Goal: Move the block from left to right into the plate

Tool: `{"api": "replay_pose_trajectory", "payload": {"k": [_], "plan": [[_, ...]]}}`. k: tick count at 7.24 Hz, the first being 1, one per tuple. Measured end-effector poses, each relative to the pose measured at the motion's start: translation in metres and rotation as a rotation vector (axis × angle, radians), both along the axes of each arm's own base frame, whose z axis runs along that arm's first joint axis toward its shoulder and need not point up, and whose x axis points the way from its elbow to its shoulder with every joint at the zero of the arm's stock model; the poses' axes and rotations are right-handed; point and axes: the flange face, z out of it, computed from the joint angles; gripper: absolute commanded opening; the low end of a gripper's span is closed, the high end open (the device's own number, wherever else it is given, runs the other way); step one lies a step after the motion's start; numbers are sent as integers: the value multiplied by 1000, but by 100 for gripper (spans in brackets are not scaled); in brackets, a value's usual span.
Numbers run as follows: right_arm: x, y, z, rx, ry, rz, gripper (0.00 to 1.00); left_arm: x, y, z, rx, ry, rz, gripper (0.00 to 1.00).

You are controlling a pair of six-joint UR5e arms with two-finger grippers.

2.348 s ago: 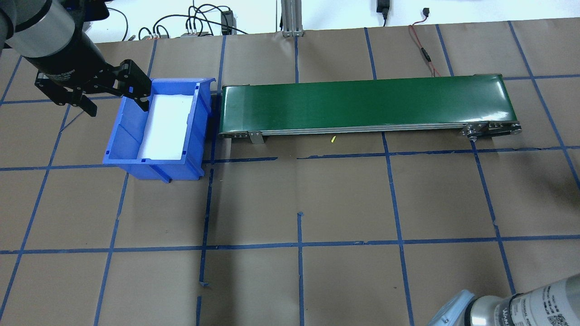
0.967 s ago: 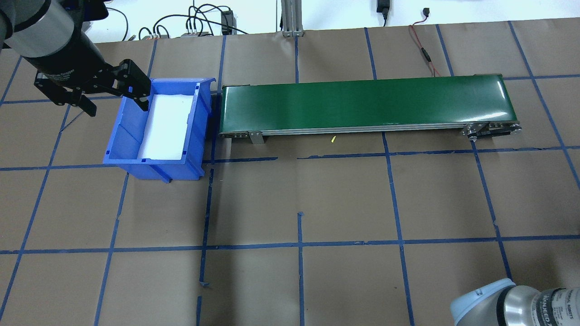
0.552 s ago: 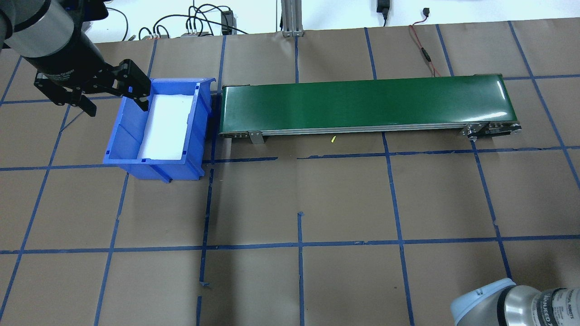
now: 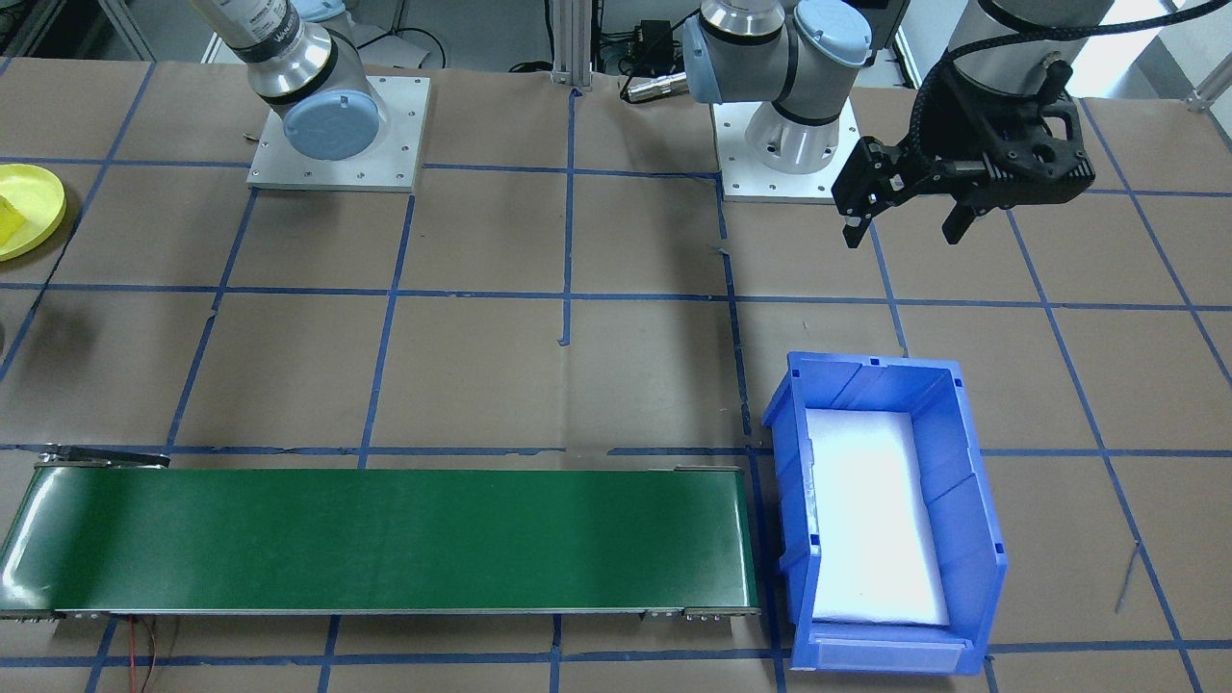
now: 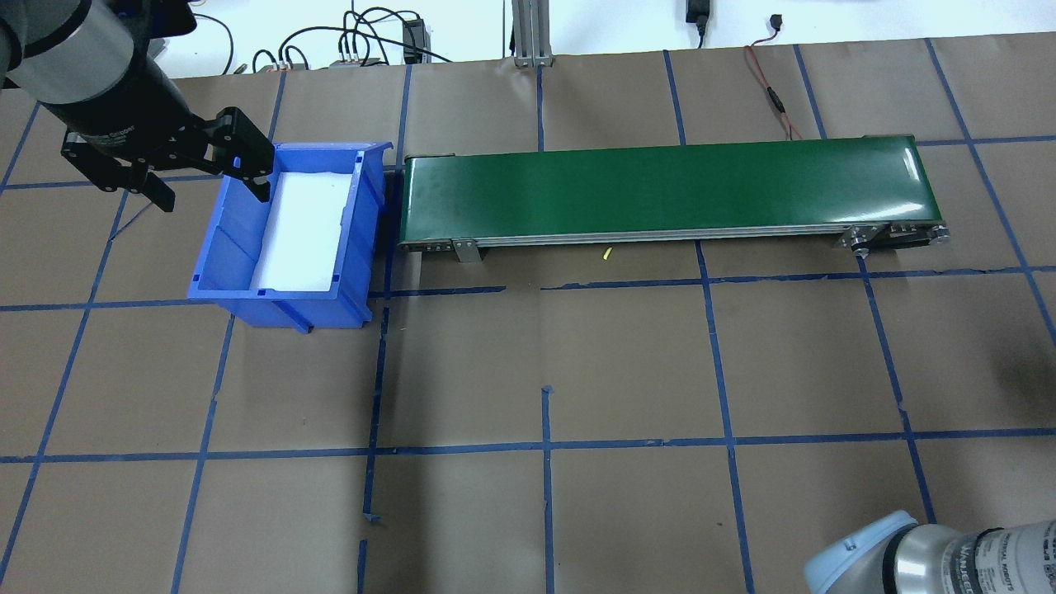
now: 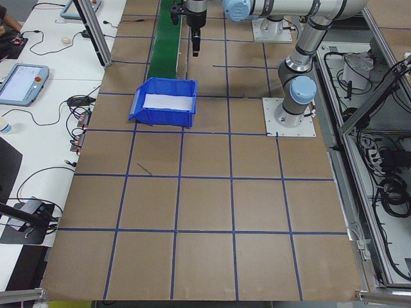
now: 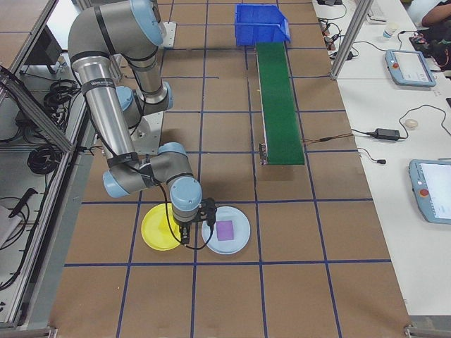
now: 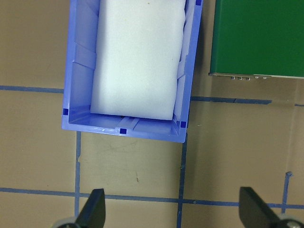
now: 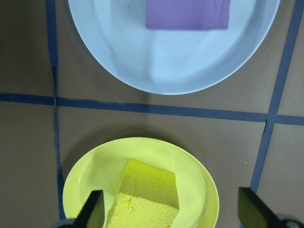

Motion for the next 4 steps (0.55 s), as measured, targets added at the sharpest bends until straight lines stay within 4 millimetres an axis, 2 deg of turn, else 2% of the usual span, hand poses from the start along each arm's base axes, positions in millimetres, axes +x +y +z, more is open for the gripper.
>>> {"api": "replay_pose_trajectory", "payload": {"k": [1, 2, 3, 4], "plan": [[12, -26, 39, -11, 20, 1, 100, 0, 0, 0, -1, 0, 0, 100], [39, -46, 76, -18, 39, -13, 100, 0, 0, 0, -1, 0, 0, 100], [78, -59, 110, -18, 46, -46, 100, 0, 0, 0, -1, 0, -1, 100], [127, -72, 142, -25, 54, -53, 100, 0, 0, 0, 0, 0, -1, 100]]}}
